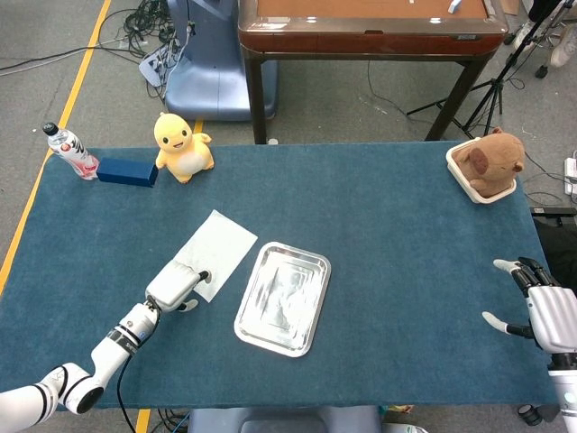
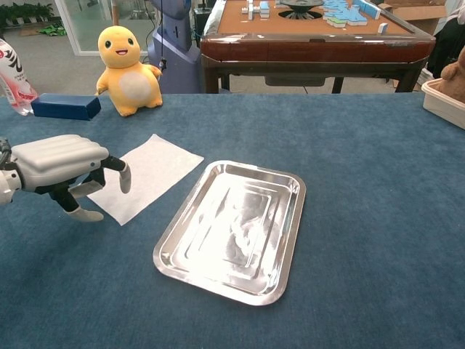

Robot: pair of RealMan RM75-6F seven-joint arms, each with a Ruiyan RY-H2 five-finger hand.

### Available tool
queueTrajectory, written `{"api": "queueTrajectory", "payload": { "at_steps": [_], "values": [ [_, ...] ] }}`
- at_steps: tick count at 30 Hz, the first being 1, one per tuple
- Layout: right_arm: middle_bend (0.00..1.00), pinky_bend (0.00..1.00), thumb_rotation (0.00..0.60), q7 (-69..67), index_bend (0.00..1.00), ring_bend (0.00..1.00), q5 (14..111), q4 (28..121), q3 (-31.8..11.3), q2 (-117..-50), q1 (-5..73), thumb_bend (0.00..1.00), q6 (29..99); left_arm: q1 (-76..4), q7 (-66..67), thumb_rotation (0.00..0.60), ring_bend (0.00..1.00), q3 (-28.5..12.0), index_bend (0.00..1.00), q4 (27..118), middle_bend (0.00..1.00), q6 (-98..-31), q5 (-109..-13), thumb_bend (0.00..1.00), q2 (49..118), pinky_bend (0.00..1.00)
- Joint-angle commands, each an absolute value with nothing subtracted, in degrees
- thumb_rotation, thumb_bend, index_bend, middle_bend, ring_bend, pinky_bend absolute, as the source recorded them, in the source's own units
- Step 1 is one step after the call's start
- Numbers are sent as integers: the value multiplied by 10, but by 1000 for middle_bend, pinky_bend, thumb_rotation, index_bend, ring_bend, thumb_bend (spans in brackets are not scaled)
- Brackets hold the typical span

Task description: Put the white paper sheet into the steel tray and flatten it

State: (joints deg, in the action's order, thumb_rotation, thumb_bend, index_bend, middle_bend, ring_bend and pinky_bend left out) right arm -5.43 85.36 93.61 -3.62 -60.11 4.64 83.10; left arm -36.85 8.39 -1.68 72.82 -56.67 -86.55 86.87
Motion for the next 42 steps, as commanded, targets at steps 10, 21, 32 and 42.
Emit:
{"api": "queueTrajectory", "payload": {
  "at_steps": [10,21,32,42],
  "values": [
    [298,333,600,-54,246,157,853,936,-36,-601,46,0,831,-368,71,600,651,-17,422,701,926,-565,-853,203,886,736],
    [298,332,600,-54,246,157,852,936,-36,-601,47,0,829,-369,70,600,651,-15,422,691,926,-563,-849,204,893,736],
    [298,332,600,-53,246,157,851,937,-36,-601,47,0,828,-371,77,600,651,-14,433,689,926,-560,-845,204,898,736],
    [298,333,600,-56,246,157,851,937,-37,-599,46,0,830,-373,80,600,651,-13,481,684,926,-557,-843,204,904,736]
  ]
}}
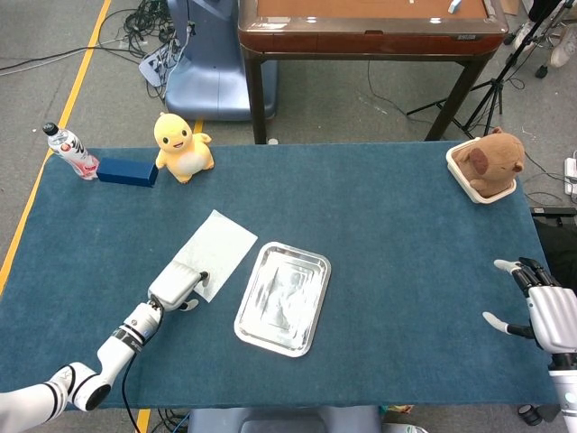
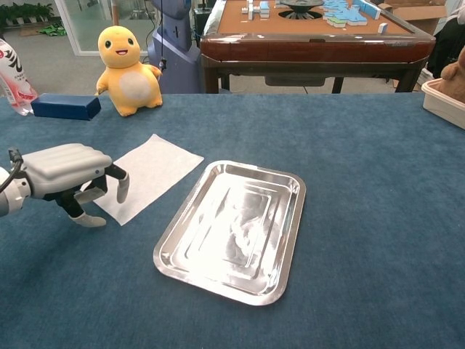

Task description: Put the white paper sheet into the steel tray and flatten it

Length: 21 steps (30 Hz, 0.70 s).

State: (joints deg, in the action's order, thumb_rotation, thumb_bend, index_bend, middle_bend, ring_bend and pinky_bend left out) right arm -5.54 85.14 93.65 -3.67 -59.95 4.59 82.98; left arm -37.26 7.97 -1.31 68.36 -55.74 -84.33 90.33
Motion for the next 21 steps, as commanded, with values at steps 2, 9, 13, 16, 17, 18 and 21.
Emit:
{"api": "queueTrajectory", "payload": {
  "at_steps": [2,9,13,16,17,18,21],
  "values": [
    [298,333,600,-56,246,157,851,937,-37,-599,46,0,829,-373,81,600,651,-13,484,684,926,-557,-843,204,904,736],
    [298,333,600,-55,247,157,851,937,-36,-599,46,0,828,-373,85,600,651,-12,496,681,926,-553,-839,207,906,736],
    [298,332,600,-55,246,157,851,936,-36,-600,46,0,828,-374,85,600,651,-12,496,678,926,-552,-839,207,908,736],
    [298,332,600,-54,246,157,851,937,-36,-600,47,0,827,-374,84,600,651,-12,496,676,926,-553,-838,208,911,736],
    [298,332,600,-54,246,157,850,937,-36,-600,47,0,827,-375,83,600,651,-13,496,675,926,-553,-838,208,911,736],
    [298,332,600,-54,246,157,850,937,-36,-600,46,0,827,-375,83,600,651,-13,496,675,926,-553,-838,208,912,736],
    [298,332,600,-54,246,157,850,937,-36,-600,46,0,828,-375,81,600,651,-13,496,672,926,-554,-838,207,914,736]
  ]
}}
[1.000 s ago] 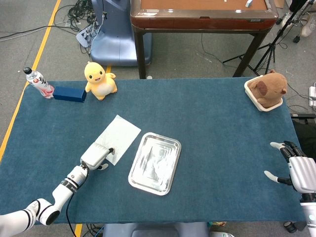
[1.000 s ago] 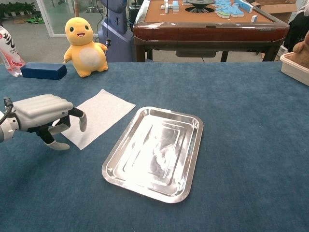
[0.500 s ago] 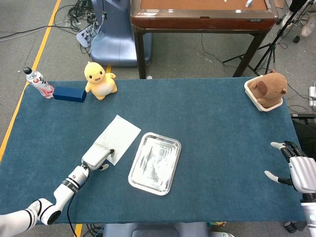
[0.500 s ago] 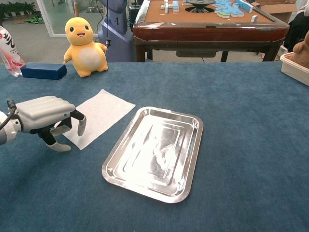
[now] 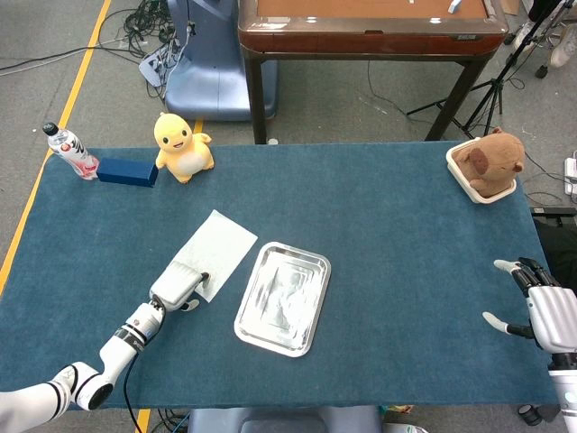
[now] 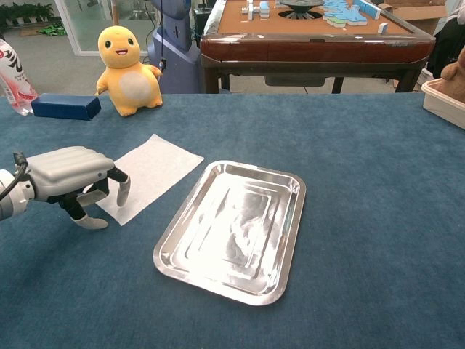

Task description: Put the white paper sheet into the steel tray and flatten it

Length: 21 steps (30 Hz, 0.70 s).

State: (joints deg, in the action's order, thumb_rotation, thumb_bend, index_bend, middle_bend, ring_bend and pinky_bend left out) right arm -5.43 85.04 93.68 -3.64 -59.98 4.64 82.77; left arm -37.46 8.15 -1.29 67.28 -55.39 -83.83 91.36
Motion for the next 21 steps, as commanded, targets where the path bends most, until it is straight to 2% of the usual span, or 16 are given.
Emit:
{"api": "queueTrajectory", "payload": {
  "at_steps": [1,21],
  "values": [
    [298,332,600,-55,246,157,850,937,-37,-600,46,0,828,-375,80,600,651,-13,496,671,926,-554,-838,208,915,736],
    [298,333,600,-56,246,157,851,937,-36,-599,46,0,828,-373,79,600,658,-20,504,655,934,-568,-836,213,936,736]
  ]
}}
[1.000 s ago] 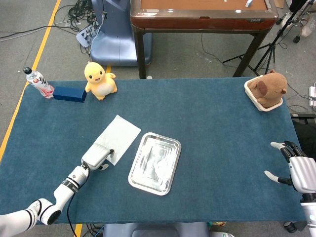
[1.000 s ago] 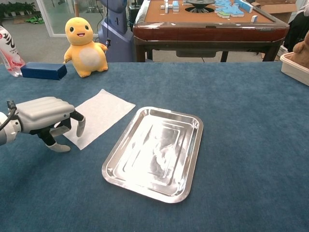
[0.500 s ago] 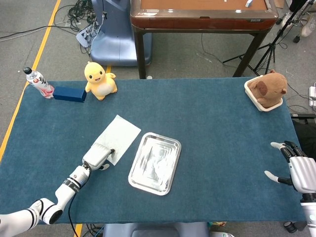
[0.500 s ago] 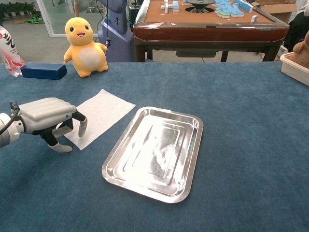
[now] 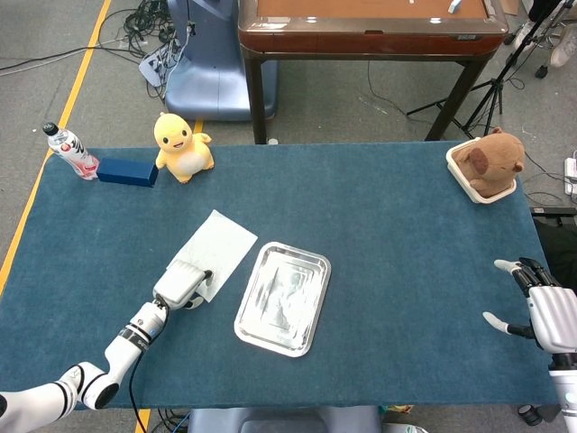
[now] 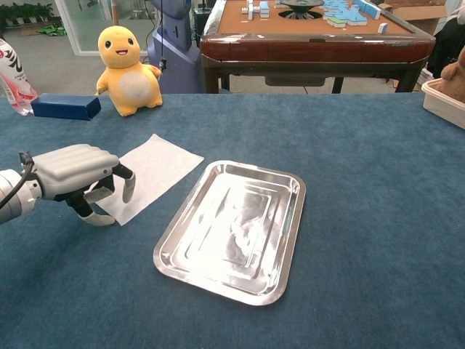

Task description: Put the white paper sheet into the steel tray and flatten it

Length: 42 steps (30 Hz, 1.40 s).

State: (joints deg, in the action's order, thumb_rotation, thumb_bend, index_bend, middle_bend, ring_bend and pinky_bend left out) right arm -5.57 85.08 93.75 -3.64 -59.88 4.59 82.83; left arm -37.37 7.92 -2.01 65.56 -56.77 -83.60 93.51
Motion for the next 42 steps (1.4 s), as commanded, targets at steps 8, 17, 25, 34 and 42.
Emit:
{"api": "queueTrajectory", "payload": {
  "at_steps": [8,17,25,34,42],
  "values": [
    [298,332,600,-56,246,157,851,937,-36,-599,46,0,828,-374,80,600,658,-20,508,650,934,-567,-836,213,940,736],
    [298,332,600,-56,246,157,851,938,-36,-598,46,0,829,-373,76,600,662,-22,522,643,939,-570,-833,214,948,736],
    [298,332,600,-56,246,157,851,938,-36,-598,46,0,828,-371,71,600,666,-23,532,640,943,-573,-831,222,951,736],
    [298,333,600,-56,246,157,851,938,-36,-599,46,0,828,-370,67,600,666,-25,545,641,943,-574,-830,245,952,736],
    [298,333,600,-57,246,157,851,937,-36,-599,46,0,827,-369,65,600,666,-26,557,641,944,-574,-827,262,953,736]
  ]
}}
